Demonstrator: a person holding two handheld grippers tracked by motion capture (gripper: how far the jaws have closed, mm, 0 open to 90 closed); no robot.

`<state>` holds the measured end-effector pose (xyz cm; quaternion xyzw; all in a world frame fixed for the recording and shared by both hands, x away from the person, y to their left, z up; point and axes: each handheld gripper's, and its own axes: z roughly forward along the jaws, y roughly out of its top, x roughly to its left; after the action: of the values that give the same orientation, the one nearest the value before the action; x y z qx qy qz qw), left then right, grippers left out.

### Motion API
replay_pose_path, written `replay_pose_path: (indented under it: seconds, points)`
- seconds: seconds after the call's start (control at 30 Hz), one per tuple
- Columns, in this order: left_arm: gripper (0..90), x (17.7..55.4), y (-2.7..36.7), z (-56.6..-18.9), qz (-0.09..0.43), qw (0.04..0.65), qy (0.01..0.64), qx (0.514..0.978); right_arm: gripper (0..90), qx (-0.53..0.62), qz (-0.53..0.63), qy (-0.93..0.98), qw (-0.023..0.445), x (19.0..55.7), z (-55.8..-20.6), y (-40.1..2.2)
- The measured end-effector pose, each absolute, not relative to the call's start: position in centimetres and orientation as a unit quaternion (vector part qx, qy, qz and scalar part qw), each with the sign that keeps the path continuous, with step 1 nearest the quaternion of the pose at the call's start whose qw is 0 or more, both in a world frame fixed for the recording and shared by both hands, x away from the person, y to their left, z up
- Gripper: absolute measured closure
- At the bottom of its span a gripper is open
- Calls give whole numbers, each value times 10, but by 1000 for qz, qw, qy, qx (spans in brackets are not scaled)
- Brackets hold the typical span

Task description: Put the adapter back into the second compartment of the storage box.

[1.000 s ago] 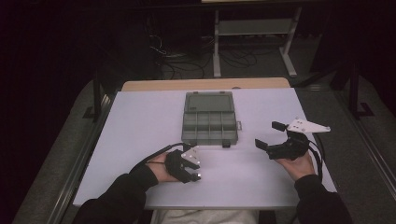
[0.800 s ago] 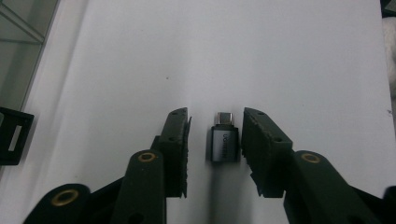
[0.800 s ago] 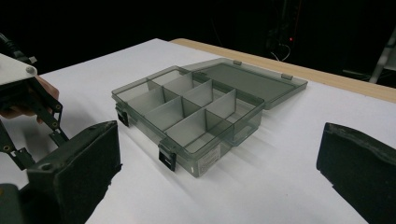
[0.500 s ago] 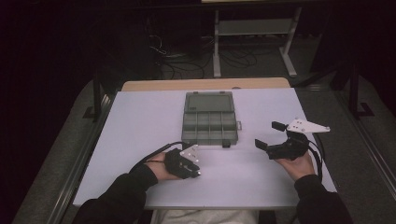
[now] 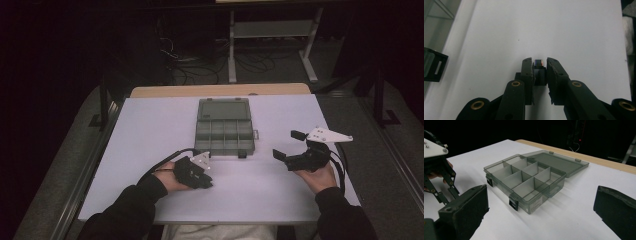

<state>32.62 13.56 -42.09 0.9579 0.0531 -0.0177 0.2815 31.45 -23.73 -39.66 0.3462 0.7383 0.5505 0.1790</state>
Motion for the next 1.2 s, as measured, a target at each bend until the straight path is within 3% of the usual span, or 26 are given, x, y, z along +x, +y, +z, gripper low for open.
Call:
replay_pose_path:
  seconds: [1.2]
  points:
    - [759, 359, 128, -352, 1, 314, 51, 948, 0, 341, 551, 742, 170, 314, -397, -235]
